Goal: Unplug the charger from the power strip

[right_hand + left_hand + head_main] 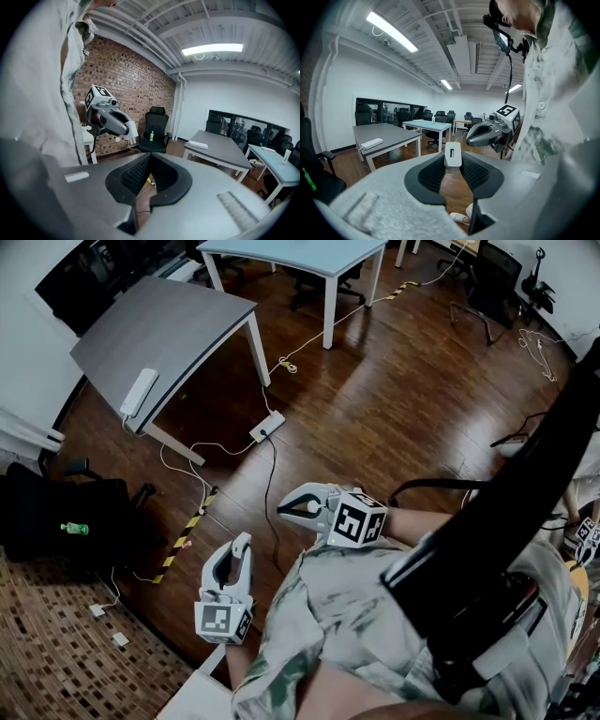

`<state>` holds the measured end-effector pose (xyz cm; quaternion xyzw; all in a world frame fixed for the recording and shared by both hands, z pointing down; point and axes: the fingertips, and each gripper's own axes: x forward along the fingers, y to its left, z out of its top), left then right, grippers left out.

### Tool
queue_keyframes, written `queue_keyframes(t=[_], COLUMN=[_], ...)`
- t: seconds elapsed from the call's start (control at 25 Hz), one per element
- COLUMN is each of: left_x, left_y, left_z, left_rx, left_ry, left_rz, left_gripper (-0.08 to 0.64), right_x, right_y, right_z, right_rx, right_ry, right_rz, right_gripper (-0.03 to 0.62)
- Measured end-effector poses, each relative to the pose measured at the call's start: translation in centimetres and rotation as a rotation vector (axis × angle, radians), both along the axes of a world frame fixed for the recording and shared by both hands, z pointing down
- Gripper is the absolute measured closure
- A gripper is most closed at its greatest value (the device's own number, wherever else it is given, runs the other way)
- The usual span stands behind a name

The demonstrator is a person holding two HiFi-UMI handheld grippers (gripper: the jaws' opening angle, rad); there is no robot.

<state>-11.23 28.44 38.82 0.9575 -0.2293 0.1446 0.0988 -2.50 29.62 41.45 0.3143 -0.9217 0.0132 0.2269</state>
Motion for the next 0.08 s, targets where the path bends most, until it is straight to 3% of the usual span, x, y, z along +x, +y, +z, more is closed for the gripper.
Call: queue_keyframes(t=[0.08], left_x=[0.48], left_y=[-0.70], left_z=[-0.03], left_rx=[0.001], left_ry=[-0.003], left_rz=[-0.002], left_gripper=[0.453], right_x=[0.49], right_y=[-0.71], right_z=[0.01], right_rx=[0.000], right_ry=[-0.001], right_rz=[-0.003], right_gripper=[0.586])
